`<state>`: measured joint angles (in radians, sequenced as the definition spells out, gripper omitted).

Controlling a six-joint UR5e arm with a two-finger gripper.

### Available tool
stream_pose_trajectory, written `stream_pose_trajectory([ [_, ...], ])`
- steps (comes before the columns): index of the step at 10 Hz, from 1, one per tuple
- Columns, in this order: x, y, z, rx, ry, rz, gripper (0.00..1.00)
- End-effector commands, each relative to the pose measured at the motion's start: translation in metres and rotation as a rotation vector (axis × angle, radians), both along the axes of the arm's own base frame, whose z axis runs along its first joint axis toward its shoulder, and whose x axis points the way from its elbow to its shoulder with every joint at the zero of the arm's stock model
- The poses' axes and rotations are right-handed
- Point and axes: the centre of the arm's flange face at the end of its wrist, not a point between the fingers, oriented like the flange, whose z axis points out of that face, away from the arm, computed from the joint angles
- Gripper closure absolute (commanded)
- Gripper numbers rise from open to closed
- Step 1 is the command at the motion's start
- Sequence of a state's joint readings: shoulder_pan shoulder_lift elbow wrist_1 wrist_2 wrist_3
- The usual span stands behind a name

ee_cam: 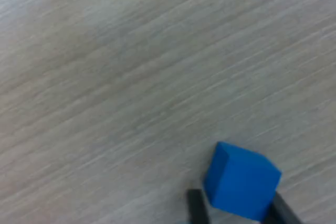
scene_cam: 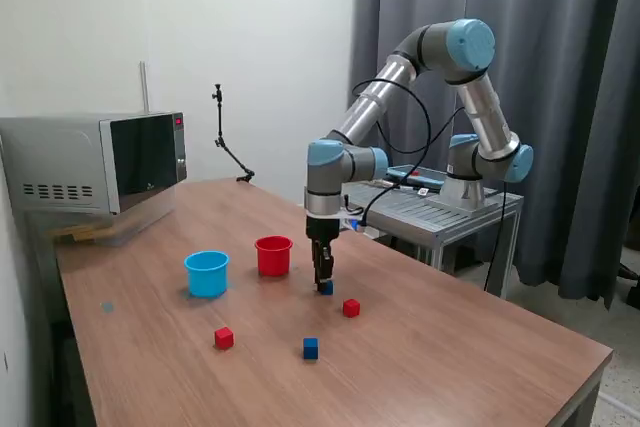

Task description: Place red objects in the red bin, and blue objects in the blue bin.

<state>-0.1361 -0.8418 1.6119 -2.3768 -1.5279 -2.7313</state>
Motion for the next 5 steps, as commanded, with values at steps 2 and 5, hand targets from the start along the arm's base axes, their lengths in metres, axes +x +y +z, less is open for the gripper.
stream_pose_trajectory([
  [2,0.0019,0.0021,-0.0001,0.0,-0.002,-0.001,1.0],
  [5,-0.0028,0.0028,0.0049,0.001,0.009,0.002,1.0],
])
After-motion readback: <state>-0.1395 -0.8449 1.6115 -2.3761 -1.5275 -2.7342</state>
